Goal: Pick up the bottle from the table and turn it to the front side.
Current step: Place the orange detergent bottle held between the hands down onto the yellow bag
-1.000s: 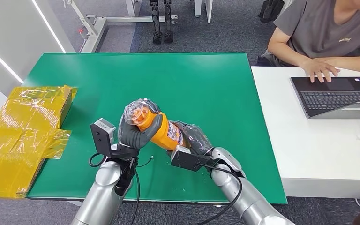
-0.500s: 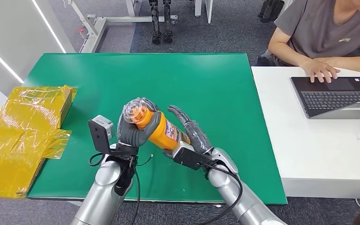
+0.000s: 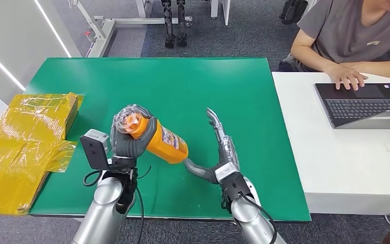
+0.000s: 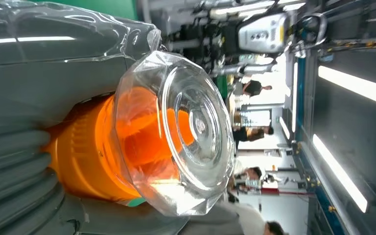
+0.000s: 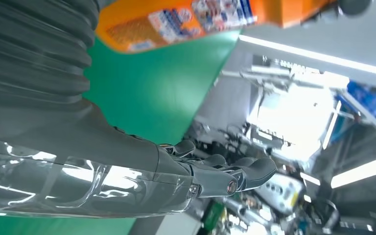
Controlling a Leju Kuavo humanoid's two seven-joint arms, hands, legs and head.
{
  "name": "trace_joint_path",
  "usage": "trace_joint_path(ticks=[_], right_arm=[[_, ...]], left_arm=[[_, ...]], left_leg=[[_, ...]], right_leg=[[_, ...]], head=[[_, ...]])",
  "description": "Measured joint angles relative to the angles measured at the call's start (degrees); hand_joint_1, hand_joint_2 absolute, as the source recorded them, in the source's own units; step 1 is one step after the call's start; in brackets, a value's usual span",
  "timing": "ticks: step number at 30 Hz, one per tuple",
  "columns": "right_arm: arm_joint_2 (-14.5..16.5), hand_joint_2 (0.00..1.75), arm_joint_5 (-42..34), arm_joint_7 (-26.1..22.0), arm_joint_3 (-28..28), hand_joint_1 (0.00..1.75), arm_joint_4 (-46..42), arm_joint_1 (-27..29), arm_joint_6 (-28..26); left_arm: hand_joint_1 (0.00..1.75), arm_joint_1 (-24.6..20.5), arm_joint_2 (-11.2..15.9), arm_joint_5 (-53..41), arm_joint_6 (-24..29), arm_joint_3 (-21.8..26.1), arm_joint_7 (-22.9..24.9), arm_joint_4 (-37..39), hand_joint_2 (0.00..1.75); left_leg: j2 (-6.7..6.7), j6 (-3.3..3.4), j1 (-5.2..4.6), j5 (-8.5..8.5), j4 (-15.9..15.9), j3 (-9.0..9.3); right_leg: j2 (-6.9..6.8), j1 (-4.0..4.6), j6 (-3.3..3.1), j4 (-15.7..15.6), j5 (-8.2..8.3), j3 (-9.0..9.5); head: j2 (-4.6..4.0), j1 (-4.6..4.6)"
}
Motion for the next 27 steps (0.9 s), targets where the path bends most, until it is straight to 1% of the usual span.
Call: trace_joint_path(ticks=[4,8,13,17,21,27], right_arm=[[-0.15,1.75,0.57,-0.45,-0.44,0.0,-5.05,2.5,-3.8],[-0.34,1.75,0.94,-0.96,-1.09,0.0,-9.35,4.77,-5.54],[-0.62,1.75,1.07,-1.11,-1.61,0.0,-12.72,6.79,-6.04],[-0.81,1.75,1.15,-1.12,-2.1,0.0,-14.48,8.19,-6.86],[-1.03,1.75,1.25,-0.96,-2.55,0.0,-16.19,9.25,-7.52],[-1.11,1.75,1.69,0.08,-2.74,0.0,-18.71,10.18,-7.66]], left_arm=[[1.75,0.92,1.13,-5.66,2.68,1.98,1.0,-1.96,1.75],[1.75,1.58,2.56,-9.45,4.86,4.15,1.94,-2.81,1.75],[1.75,1.89,5.18,-10.14,3.34,6.44,2.81,-3.37,1.75],[1.75,1.78,8.17,-11.42,-0.11,7.96,6.4,-3.42,1.75],[1.75,0.22,11.47,-17.21,0.38,9.34,9.3,-1.71,1.75],[1.75,-4.3,15.93,-27.26,2.28,9.79,12.28,4.26,1.75]], left_leg=[[0.01,0.0,0.0,0.0,0.0,0.01],[0.01,0.0,0.0,0.01,0.0,0.01],[0.01,0.0,0.0,0.01,0.0,0.01],[0.03,0.0,0.01,0.01,-0.01,0.02],[0.04,-0.01,0.01,0.02,-0.01,0.03],[0.05,-0.03,0.01,0.04,-0.01,0.03]], right_leg=[[0.0,0.0,0.0,0.0,0.0,0.0],[0.0,0.0,0.0,0.0,0.0,0.01],[0.01,0.0,0.0,0.0,0.0,0.0],[0.02,0.01,-0.01,0.01,0.0,-0.01],[0.04,0.01,-0.01,0.01,0.0,-0.01],[0.04,0.01,-0.02,0.03,0.01,-0.01]], head=[[0.0,0.01],[0.01,0.01],[0.0,0.01],[0.0,0.01],[0.0,0.01],[0.0,0.01]])
